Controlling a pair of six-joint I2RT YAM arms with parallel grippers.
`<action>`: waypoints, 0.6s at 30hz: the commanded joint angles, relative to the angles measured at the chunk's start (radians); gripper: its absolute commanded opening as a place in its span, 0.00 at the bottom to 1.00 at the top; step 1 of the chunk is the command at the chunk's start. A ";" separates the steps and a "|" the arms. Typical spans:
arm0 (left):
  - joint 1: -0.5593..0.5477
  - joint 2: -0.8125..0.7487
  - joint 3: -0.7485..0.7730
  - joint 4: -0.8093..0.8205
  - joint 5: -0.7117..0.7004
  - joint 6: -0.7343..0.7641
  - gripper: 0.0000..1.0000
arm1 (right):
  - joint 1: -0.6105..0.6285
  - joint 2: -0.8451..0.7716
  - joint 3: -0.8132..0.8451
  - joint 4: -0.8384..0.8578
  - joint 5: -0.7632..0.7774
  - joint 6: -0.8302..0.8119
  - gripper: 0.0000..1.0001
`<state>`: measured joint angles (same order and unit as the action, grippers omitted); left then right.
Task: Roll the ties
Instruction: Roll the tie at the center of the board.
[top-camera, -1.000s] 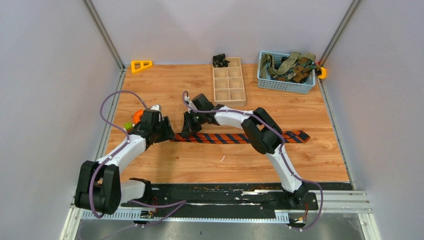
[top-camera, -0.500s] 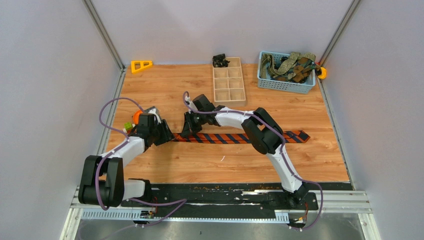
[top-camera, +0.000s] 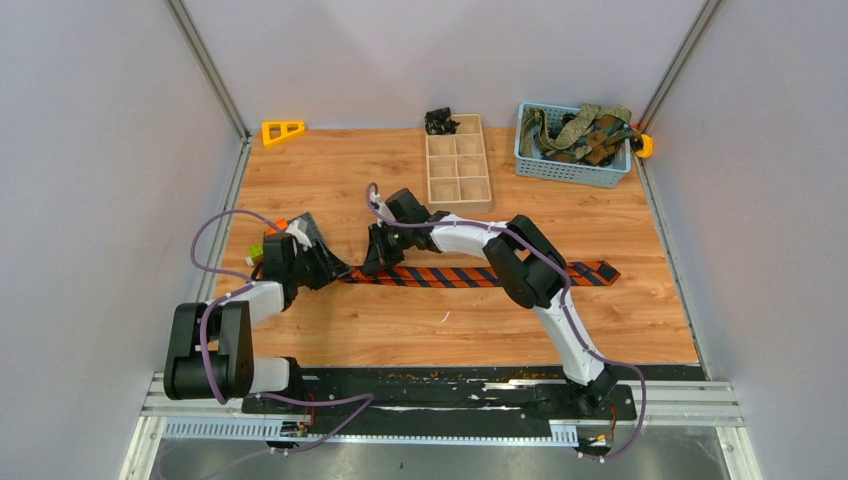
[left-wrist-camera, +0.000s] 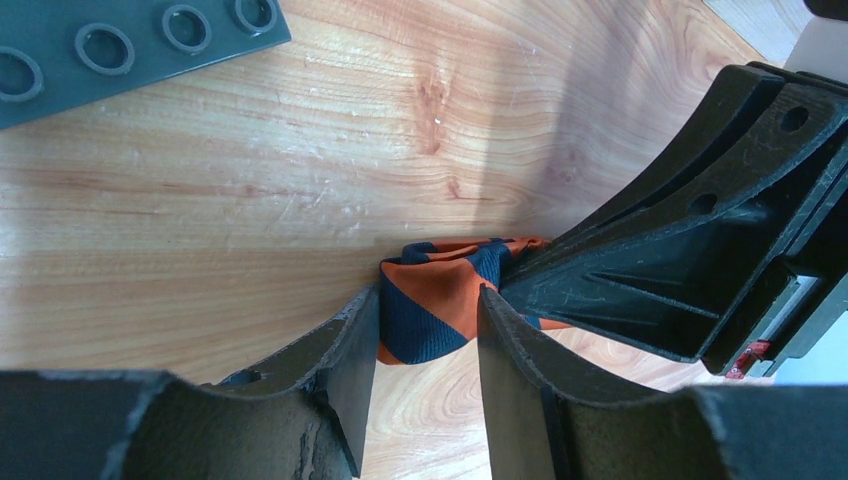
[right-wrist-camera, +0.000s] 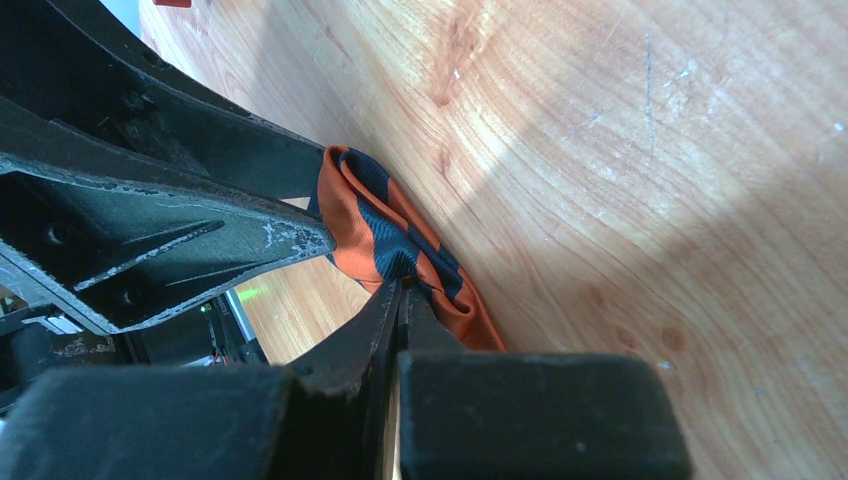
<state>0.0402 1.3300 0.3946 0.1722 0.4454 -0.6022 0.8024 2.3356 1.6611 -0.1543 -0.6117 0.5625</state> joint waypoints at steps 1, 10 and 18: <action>0.010 0.014 -0.047 0.068 0.071 -0.041 0.48 | -0.003 0.023 -0.040 -0.095 0.068 -0.050 0.00; 0.010 0.035 -0.074 0.121 0.103 -0.060 0.43 | -0.003 0.022 -0.034 -0.099 0.069 -0.049 0.00; 0.010 0.028 -0.063 0.106 0.085 -0.050 0.22 | -0.003 0.011 -0.034 -0.102 0.072 -0.049 0.00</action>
<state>0.0494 1.3590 0.3386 0.2893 0.5167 -0.6590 0.8021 2.3356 1.6611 -0.1547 -0.6117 0.5625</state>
